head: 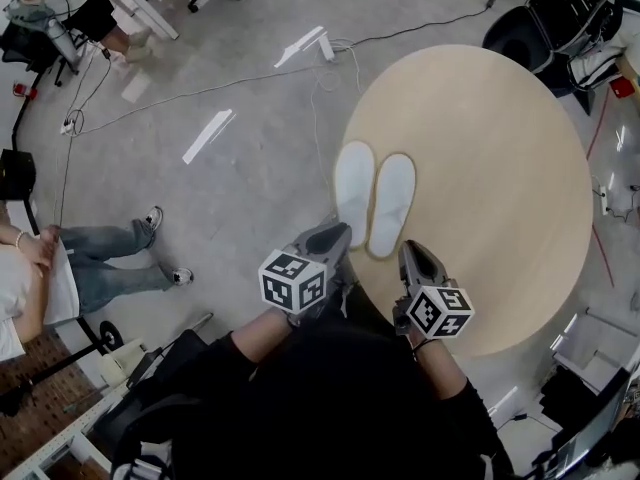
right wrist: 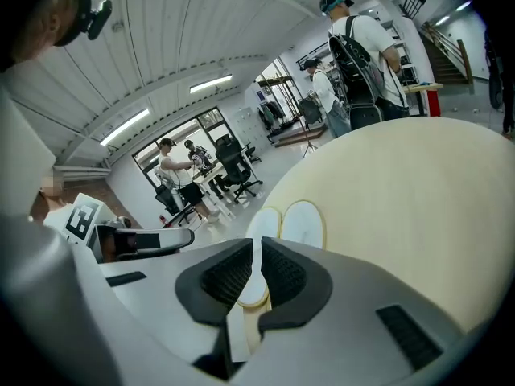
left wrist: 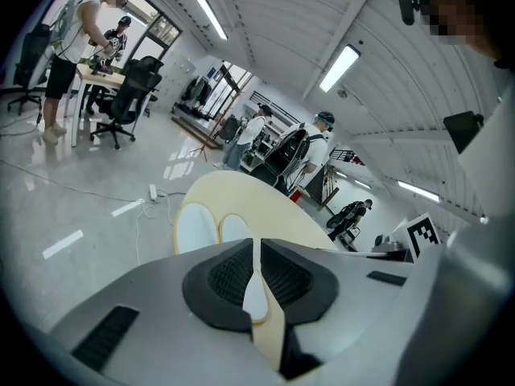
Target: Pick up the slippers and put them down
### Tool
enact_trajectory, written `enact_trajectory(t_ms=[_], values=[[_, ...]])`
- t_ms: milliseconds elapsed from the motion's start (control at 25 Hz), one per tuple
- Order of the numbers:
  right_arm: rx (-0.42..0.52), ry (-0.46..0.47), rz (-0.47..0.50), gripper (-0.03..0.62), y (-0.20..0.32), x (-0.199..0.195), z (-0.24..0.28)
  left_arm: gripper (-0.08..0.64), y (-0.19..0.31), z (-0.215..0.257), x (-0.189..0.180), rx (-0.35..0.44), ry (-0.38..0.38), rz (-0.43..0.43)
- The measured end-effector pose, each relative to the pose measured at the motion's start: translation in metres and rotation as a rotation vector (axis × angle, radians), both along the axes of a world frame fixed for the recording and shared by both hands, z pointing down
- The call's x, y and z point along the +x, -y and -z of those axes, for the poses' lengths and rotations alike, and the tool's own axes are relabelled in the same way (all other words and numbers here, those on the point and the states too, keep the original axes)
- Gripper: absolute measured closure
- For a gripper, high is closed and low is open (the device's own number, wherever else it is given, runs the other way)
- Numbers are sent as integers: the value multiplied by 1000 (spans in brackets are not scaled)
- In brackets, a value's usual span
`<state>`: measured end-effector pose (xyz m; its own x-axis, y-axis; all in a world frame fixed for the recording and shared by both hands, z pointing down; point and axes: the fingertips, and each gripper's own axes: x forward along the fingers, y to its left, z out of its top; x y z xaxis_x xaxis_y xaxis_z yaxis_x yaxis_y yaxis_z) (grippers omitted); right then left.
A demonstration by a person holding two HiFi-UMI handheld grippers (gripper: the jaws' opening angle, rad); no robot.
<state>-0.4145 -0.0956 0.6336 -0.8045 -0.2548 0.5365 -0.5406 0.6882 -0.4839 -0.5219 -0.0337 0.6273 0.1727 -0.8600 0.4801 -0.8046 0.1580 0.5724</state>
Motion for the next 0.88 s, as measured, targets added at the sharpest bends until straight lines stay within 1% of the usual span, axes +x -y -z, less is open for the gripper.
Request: enact_trajectory(t_ms=[80, 160, 200, 280, 320, 360, 400, 440, 680, 880], values=[[-2, -9, 22, 571, 18, -14, -12, 535, 20, -10, -7, -17, 2, 3], [6, -25, 40, 564, 28, -22, -21, 535, 28, -18, -9, -36, 8, 11], [8, -34, 49, 538, 30, -26, -25, 534, 30, -22, -10, -48, 15, 16], [7, -56, 65, 440, 35, -34, -35, 529, 35, -30, -15, -74, 33, 28], [12, -70, 71, 415, 39, -38, -40, 504, 39, -35, -17, -87, 38, 33], [17, -82, 74, 403, 44, -40, -44, 445, 44, -40, -20, -100, 40, 35], [21, -92, 73, 397, 49, -42, -48, 408, 50, -45, -22, -111, 40, 35], [21, -100, 70, 394, 54, -43, -53, 399, 57, -50, -25, -119, 40, 35], [-20, -150, 47, 394, 79, -47, -90, 394, 87, -90, -43, -182, 41, 33], [-47, -182, 45, 394, 92, -55, -116, 396, 102, -120, -47, -234, -7, 32]])
